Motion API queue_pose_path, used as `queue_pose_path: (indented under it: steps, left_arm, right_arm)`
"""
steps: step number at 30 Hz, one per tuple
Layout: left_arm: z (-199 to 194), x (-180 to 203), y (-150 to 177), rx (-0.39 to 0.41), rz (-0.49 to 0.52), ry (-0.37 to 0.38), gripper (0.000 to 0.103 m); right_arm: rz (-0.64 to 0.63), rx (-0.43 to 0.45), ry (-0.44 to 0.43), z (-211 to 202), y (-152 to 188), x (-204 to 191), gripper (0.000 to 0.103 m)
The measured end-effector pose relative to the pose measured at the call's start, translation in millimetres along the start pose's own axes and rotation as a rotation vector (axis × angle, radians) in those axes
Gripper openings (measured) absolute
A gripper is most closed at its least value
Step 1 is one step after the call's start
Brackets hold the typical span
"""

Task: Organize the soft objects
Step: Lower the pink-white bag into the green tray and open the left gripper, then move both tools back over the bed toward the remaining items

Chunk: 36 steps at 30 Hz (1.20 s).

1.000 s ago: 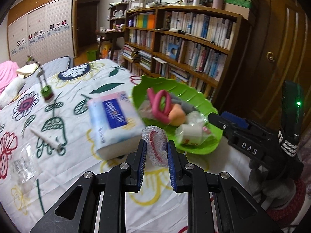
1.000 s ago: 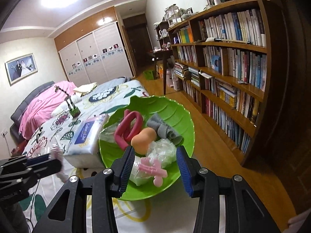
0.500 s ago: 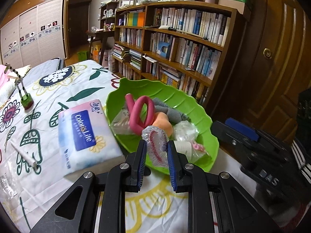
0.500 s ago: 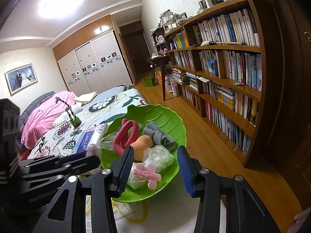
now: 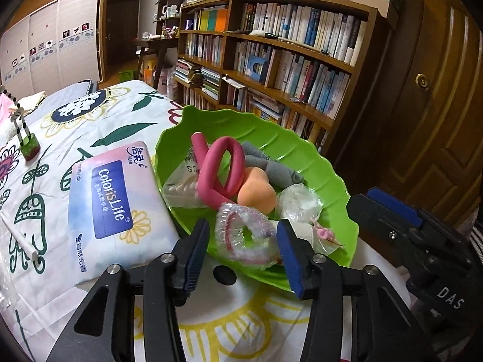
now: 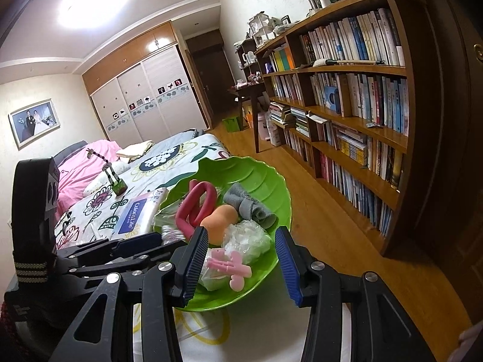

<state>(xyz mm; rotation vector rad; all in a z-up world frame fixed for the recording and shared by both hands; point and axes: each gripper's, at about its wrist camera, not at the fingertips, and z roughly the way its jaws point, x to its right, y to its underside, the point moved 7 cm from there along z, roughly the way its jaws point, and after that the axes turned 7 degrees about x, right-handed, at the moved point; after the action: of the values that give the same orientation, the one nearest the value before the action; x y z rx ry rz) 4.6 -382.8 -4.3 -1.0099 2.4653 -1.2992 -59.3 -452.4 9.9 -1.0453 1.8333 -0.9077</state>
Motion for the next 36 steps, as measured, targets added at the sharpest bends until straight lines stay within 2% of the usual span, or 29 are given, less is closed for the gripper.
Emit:
queue_pose_path:
  steps: [2, 4, 14, 20, 28, 32, 36]
  left_arm:
    - [-3.1, 0.6, -0.2, 0.001, -0.007, 0.013, 0.060]
    - [-5.0, 0.7, -0.9, 0.003, -0.019, 0.023, 0.064]
    - [-27.1, -5.3, -1.5, 0.040, -0.020, -0.002, 0.064]
    - [-44.7, -19.7, 0.9, 0.059, -0.035, -0.039, 0.069]
    - [-62.0, -46.0, 6.7, 0.073, -0.075, -0.087, 0.070]
    - [-66.8, -60.9, 11.3, 0.072, -0.100, -0.120, 0.070]
    - [-70.8, -75.4, 19.6, 0.062, -0.126, -0.148, 0.070]
  right_arm:
    - [0.001, -0.001, 0.000, 0.2, 0.9, 0.3, 0.050]
    - [0.001, -0.003, -0.001, 0.0, 1.3, -0.2, 0.050]
    - [0.001, 0.004, 0.000, -3.0, -0.6, -1.4, 0.050]
    - [-0.011, -0.005, -0.007, -3.3, 1.5, -4.8, 0.050]
    - [-0.042, -0.023, -0.017, 0.3, 7.6, -15.3, 0.050]
    - [-0.055, -0.042, -0.026, 2.4, 13.8, -23.3, 0.061]
    - [-0.077, -0.059, -0.037, 4.7, 19.6, -31.5, 0.061]
